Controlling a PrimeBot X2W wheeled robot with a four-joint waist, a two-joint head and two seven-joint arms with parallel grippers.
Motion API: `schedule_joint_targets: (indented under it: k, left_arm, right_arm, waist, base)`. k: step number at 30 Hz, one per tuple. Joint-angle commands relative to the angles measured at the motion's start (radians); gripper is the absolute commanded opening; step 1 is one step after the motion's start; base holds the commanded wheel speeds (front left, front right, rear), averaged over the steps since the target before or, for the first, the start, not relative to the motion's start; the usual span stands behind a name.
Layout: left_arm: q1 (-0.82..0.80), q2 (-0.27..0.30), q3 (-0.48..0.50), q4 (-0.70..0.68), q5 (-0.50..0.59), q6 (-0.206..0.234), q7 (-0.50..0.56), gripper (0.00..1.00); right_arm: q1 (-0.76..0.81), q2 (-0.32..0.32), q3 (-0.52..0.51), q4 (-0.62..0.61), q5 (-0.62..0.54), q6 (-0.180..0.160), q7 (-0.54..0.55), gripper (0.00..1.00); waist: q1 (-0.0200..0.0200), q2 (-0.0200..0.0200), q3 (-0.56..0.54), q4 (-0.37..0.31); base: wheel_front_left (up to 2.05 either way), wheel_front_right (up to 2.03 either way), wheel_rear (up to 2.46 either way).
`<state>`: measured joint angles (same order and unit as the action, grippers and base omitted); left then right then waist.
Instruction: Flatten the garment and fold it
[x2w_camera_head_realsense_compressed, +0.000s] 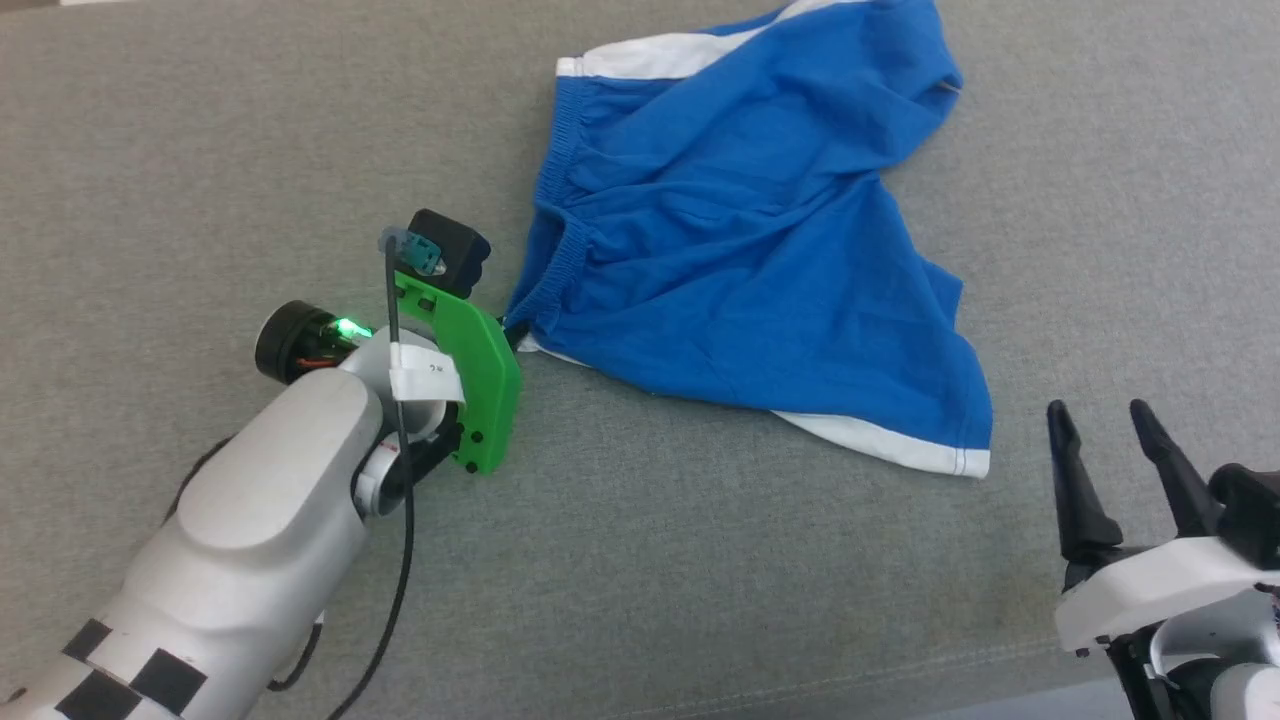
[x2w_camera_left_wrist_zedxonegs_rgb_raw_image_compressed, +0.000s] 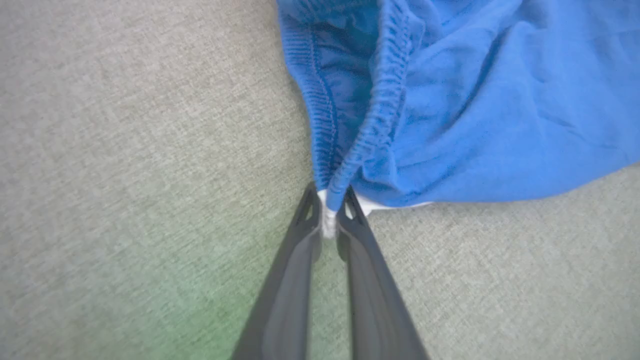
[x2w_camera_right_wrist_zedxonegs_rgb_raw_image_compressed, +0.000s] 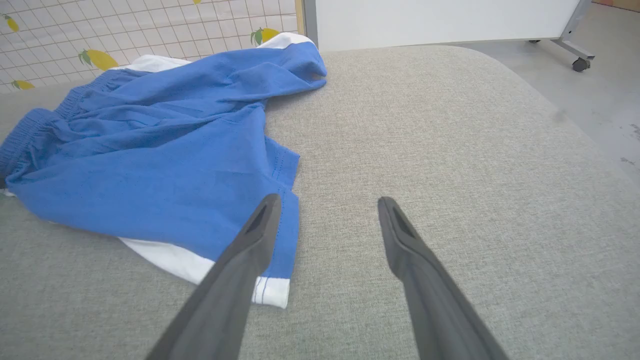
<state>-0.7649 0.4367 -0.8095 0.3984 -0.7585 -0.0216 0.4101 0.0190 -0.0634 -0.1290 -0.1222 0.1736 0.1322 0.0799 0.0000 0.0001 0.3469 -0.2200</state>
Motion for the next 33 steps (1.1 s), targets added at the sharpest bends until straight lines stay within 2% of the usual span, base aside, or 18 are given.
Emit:
schedule_joint_targets:
  k: [1,6,11,17,21,33]
  left_arm:
    - [0.013,-0.005,0.008,0.003,0.007,0.013,-0.020,0.00]
    - [0.045,-0.005,0.026,-0.031,0.000,0.040,-0.063,0.00]
    - [0.101,0.006,0.028,-0.117,0.000,0.086,-0.080,0.00]
    - [0.159,0.021,0.019,-0.228,0.021,0.152,-0.083,0.00]
    - [0.180,0.019,0.007,-0.284,0.030,0.179,-0.079,0.00]
    - [0.182,0.020,-0.004,-0.341,0.043,0.204,-0.070,0.00]
  right_arm:
    - [-0.013,-0.010,0.012,0.002,-0.007,-0.002,0.010,1.00]
    - [0.008,-0.072,0.055,0.008,0.025,-0.002,0.090,1.00]
    - [0.027,-0.111,0.073,0.011,0.056,-0.002,0.235,1.00]
    - [0.026,-0.090,0.046,0.003,0.064,-0.002,0.361,1.00]
    - [0.017,-0.071,0.043,-0.004,0.066,-0.002,0.408,1.00]
    - [-0.009,-0.045,0.049,0.058,0.044,-0.002,0.480,1.00]
  waist:
    - [0.0000,-0.0001,-0.022,0.017]
    - [0.0000,-0.0001,-0.060,0.050]
    - [0.0000,-0.0001,-0.077,0.085]
    - [0.0000,-0.0001,-0.065,0.129]
    - [0.0000,-0.0001,-0.049,0.153]
    - [0.0000,-0.0001,-0.018,0.184]
  base:
    - [0.00,0.00,0.00]
    - [0.00,0.00,0.00]
    - [0.00,0.00,0.00]
    - [0.00,0.00,0.00]
    - [0.00,0.00,0.00]
    - [0.00,0.00,0.00]
